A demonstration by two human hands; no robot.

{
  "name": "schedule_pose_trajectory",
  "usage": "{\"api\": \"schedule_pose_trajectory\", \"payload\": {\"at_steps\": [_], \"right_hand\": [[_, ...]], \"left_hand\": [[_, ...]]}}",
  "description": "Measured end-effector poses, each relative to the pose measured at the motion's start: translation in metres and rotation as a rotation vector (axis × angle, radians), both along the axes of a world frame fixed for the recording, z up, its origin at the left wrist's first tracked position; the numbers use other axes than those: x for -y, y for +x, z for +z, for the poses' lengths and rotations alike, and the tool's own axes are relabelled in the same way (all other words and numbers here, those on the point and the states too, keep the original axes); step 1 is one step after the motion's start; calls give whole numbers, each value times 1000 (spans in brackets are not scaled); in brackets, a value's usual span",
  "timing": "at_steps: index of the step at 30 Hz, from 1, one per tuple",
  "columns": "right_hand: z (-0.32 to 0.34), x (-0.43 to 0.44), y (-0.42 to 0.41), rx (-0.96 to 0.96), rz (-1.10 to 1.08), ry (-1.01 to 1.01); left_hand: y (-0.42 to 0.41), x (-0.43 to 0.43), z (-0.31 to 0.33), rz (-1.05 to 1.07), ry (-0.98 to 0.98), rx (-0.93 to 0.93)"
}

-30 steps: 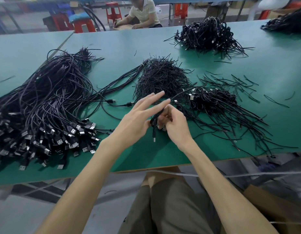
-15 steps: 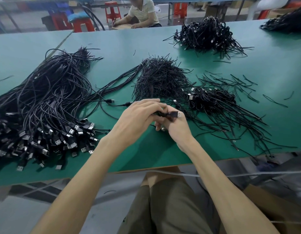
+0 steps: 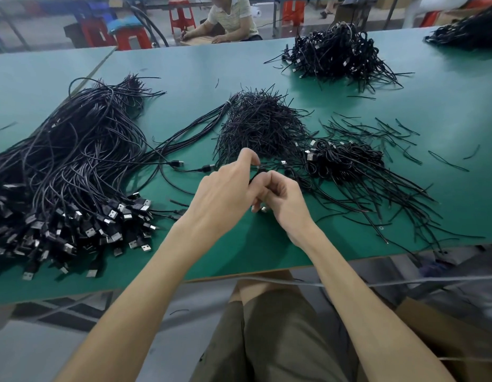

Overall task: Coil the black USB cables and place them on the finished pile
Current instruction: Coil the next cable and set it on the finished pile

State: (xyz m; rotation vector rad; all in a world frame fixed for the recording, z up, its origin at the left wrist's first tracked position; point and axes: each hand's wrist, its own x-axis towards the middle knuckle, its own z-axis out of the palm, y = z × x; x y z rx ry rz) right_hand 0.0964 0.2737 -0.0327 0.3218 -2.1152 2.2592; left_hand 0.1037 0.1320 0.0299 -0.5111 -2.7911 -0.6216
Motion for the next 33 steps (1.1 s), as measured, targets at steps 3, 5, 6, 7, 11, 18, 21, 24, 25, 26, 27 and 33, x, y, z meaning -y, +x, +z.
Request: {"api": "schedule_pose_trajectory", "payload": {"at_steps": [3, 5, 6, 7, 11, 18, 21, 24, 25, 26, 27, 33], "right_hand": [[0, 0, 0, -7, -10, 20], [-1, -1, 0, -13, -32, 41], [-2, -1, -1, -15, -40, 49], [-4, -2, -2, -17, -48, 54], [-6, -5, -4, -23, -96, 75], [-4, 0, -2, -4, -61, 55], [-4, 0, -1, -19, -60, 64], [-5, -2, -3, -20, -60, 81], [-5, -2, -3, -16, -58, 88], [-5, -2, -3, -12, -59, 97], [-5, -1, -3, -8, -64, 104], [-5, 0, -3, 5, -82, 57]], "left_hand": [[-2, 1, 1, 14, 135, 126], [-3, 3, 3, -82, 189, 169], [-4, 5, 5, -149, 231, 211], [-6, 7, 5, -214, 291, 273], [-9, 18, 3, -330, 443, 529], [-5, 16, 0, -17, -75, 233], [-8, 14, -8, 111, -162, 100], [-10, 13, -13, 101, -119, 74], [-11, 12, -14, 91, -68, 93], [-13, 12, -14, 95, 3, 138], [-15, 12, -14, 95, 87, 208], [-13, 12, -16, 13, 611, 656]]}}
